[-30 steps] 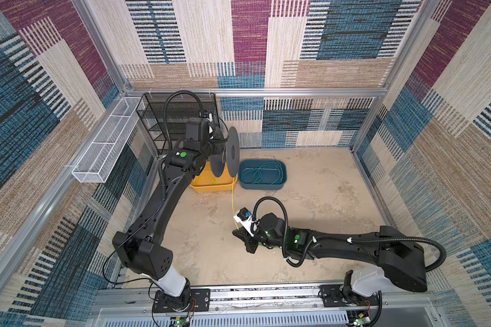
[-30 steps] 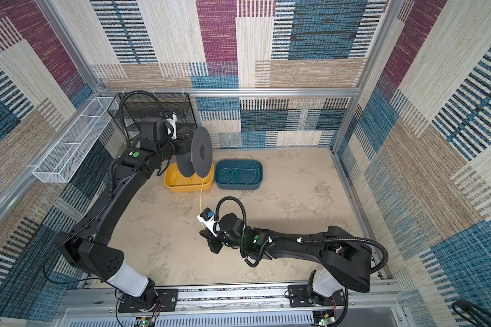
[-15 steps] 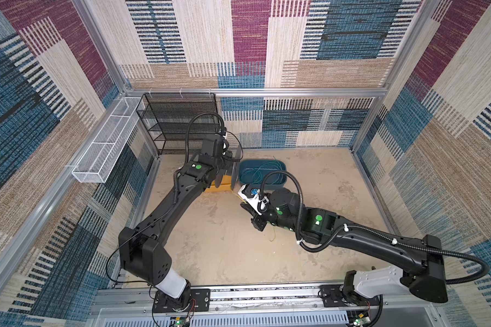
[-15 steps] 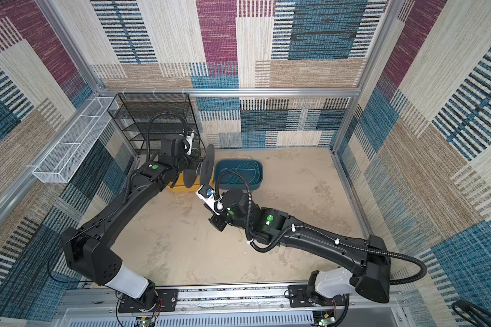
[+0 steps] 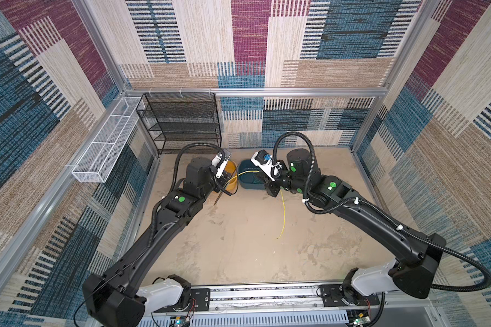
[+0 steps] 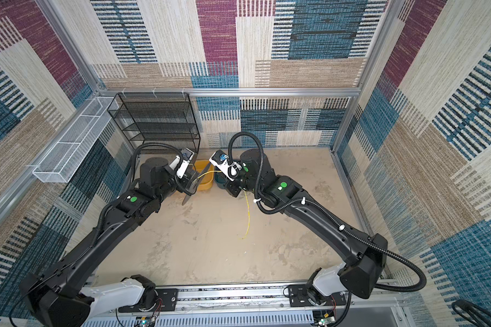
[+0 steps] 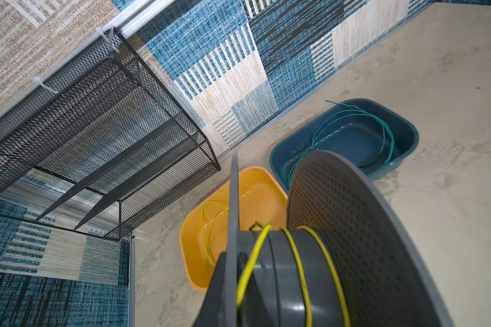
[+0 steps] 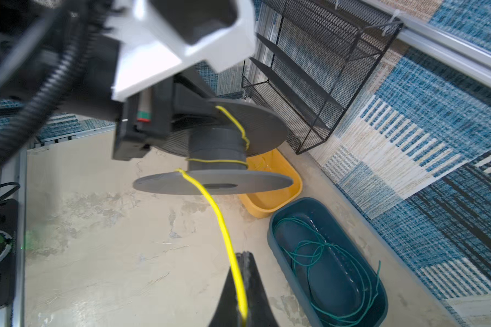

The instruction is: Wrap the cables

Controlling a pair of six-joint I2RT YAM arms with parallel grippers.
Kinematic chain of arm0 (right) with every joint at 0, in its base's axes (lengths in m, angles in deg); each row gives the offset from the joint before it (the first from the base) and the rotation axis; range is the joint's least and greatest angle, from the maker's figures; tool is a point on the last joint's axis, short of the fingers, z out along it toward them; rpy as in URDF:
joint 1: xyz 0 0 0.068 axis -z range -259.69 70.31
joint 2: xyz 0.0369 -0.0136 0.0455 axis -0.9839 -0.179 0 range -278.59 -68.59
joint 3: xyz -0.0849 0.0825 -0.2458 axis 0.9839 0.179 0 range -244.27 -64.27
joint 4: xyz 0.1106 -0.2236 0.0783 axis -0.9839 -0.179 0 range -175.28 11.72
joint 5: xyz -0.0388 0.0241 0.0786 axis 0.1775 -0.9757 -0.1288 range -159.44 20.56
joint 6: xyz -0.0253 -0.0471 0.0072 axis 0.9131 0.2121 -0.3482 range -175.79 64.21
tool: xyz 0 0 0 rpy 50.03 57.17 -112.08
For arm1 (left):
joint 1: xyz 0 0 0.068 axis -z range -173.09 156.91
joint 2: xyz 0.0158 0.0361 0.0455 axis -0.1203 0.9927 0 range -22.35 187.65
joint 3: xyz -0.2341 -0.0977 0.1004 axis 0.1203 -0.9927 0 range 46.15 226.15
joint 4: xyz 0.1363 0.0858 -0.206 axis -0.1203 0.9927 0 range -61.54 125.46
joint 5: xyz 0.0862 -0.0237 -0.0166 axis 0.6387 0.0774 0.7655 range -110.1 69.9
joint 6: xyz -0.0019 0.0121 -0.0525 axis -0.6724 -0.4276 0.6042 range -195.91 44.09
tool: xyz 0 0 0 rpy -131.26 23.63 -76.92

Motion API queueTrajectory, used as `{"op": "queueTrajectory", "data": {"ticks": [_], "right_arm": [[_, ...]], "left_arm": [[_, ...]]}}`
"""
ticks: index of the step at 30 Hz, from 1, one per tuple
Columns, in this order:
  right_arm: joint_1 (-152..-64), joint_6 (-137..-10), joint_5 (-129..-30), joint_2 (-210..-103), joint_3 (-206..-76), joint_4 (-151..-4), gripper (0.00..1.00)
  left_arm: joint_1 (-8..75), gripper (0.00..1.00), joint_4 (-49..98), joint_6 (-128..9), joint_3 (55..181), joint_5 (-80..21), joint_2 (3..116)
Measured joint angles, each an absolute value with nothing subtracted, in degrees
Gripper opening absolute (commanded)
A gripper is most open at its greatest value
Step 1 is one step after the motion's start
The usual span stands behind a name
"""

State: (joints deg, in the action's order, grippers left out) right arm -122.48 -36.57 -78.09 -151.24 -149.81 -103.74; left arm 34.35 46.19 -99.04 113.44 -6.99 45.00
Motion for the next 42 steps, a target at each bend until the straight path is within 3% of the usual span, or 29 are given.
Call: {"op": "queueTrajectory", "data": {"ticks": [6,15,23,35,42], "right_arm": [[-115.2,-35.1,-81.82,-156.37,-152.21,-103.17,0.0],[-106.28,-35.21,-95.2,-164.59,-156.47,-99.95,0.0],[-104.47,-37.72,-107.05,-168.13,-147.14,-88.94,0.0],[-104.51,-49.42,-107.72,-167.78,-125.15,-64.24,0.0],[-107.46,-53.42,-104.38,-170.67,-120.63,-57.77,0.03]], "left_arm": [[37.63,0.0,50.06,-99.87,111.47,-7.98,39.61],[41.39,0.0,49.49,-99.61,109.35,-8.98,32.83],[40.63,0.0,54.67,-98.82,111.36,-13.0,32.59],[29.61,0.0,57.82,-87.11,119.89,-30.95,45.9],[28.69,0.0,56.55,-79.89,121.03,-33.81,49.55]]}}
